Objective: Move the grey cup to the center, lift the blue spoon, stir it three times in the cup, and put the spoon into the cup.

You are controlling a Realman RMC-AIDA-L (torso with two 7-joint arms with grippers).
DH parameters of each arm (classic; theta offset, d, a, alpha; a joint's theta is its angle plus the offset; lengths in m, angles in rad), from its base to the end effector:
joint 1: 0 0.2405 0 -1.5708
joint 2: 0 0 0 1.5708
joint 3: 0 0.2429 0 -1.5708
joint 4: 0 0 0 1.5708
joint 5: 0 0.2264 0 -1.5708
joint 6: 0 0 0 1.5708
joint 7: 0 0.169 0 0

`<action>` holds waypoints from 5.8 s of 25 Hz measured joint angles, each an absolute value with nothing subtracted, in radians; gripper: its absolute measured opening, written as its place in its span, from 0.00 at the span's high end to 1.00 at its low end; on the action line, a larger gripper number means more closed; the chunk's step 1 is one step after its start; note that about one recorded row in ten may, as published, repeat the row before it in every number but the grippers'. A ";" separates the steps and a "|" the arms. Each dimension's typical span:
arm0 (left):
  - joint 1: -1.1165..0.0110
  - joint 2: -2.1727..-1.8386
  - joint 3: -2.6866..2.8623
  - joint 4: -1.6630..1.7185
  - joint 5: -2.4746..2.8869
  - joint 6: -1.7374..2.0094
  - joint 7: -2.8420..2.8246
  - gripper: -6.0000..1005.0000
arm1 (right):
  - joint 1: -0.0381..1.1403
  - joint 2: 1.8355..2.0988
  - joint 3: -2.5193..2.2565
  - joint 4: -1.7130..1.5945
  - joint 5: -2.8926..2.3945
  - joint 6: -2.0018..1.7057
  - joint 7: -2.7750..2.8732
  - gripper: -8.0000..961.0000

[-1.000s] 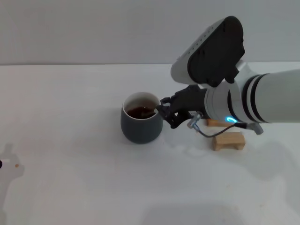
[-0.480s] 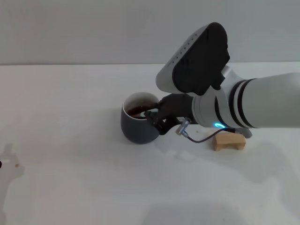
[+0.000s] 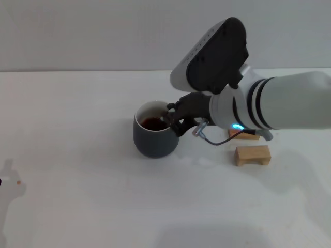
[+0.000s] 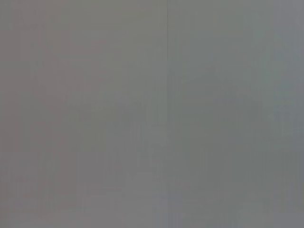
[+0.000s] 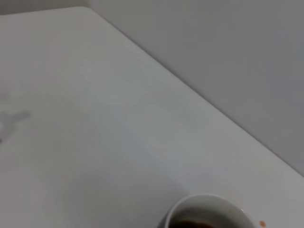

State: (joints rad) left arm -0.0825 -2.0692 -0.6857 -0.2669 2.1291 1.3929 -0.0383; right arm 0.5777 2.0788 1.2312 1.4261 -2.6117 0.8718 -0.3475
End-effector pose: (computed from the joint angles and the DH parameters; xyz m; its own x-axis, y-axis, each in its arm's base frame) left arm -0.3780 0.2378 -0.0080 0.7197 -0.0546 0.6921 0.6943 0.0513 -0.7179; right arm 0.0755 0.3784 -0.1006 0.9529 -0.2978 -0.0571 -0.2803 -0.7933 -0.5405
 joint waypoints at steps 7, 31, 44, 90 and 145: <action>-0.084 -2.069 -0.686 -0.267 2.130 1.392 -0.038 1.00 | 0.560 2.077 1.261 1.428 -2.632 0.869 -0.352 0.85; -0.086 -2.069 -0.683 -0.270 2.131 1.393 -0.038 1.00 | 0.544 2.080 1.175 1.469 -2.628 0.811 -0.346 0.86; -0.083 -2.068 -0.683 -0.266 2.131 1.402 -0.038 1.00 | 0.553 2.080 1.153 1.401 -2.633 0.701 -0.349 0.86; -0.041 -2.072 -0.710 -0.228 2.095 1.430 -0.038 1.00 | 0.020 2.085 0.952 0.455 -2.392 -1.429 -0.091 0.38; -0.035 -2.069 -0.729 -0.207 2.064 1.553 -0.012 1.00 | 0.028 2.090 0.765 0.371 -2.233 -1.693 0.012 0.32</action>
State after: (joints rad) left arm -0.0348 -2.0690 -0.7287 -0.2070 2.0640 1.5527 -0.0124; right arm 0.0280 2.0903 0.7649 0.3710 -2.2325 -1.6935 0.0122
